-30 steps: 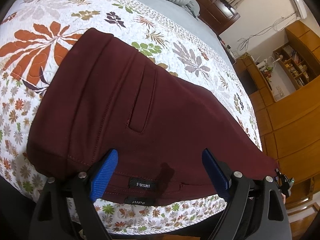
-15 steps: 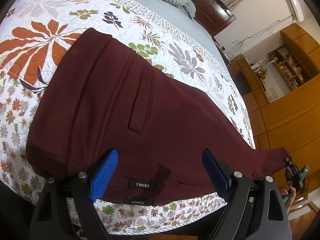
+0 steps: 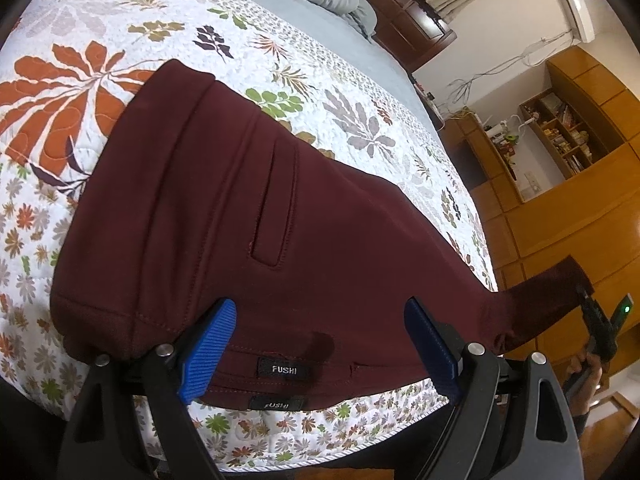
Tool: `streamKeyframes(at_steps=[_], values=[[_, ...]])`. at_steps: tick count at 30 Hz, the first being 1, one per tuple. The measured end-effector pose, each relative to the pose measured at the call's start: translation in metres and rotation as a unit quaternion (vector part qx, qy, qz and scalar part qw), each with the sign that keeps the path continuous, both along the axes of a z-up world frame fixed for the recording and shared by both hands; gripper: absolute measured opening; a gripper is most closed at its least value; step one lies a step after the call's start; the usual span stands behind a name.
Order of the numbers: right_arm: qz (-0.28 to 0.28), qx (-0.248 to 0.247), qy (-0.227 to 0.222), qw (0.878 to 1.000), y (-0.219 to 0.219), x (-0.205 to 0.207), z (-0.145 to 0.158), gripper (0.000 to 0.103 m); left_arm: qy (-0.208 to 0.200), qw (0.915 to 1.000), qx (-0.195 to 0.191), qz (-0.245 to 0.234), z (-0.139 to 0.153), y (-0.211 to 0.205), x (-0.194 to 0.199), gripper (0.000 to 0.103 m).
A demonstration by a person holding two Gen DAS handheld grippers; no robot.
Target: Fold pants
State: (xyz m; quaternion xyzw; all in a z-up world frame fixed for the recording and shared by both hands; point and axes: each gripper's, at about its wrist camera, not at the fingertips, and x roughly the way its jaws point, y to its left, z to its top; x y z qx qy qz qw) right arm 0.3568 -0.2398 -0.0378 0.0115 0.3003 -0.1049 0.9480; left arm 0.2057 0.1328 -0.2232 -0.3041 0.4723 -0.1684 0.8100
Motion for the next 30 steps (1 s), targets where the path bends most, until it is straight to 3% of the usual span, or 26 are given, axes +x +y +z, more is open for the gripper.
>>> streamKeyframes(at_steps=[6, 12, 14, 16, 21, 26, 30], values=[[0.032, -0.125, 0.020, 0.991, 0.072, 0.019, -0.010, 0.019, -0.005, 0.9999, -0.010, -0.003, -0.001, 0.002, -0.001, 0.087], [0.085, -0.241, 0.051, 0.966, 0.157, 0.035, -0.047, 0.019, -0.009, 0.9998, -0.019, -0.006, 0.000, 0.004, -0.003, 0.087], [0.105, -0.305, 0.065, 0.944, 0.192, 0.038, -0.073, 0.019, -0.010, 0.9997, -0.023, -0.006, 0.000, 0.005, -0.003, 0.087], [0.131, -0.385, 0.077, 0.910, 0.227, 0.036, -0.108, 0.019, -0.011, 0.9995, -0.029, -0.006, -0.001, 0.005, -0.004, 0.087], [0.208, -0.494, 0.102, 0.838, 0.283, 0.016, -0.192, 0.019, -0.013, 0.9990, -0.042, -0.004, -0.001, 0.008, -0.005, 0.087], [0.244, -0.546, 0.108, 0.795, 0.297, 0.001, -0.236, 0.019, -0.014, 0.9987, -0.048, -0.007, -0.003, 0.009, -0.005, 0.087], [0.261, -0.557, 0.122, 0.779, 0.295, -0.003, -0.253, 0.019, -0.014, 0.9986, -0.049, -0.007, -0.004, 0.009, -0.005, 0.087]])
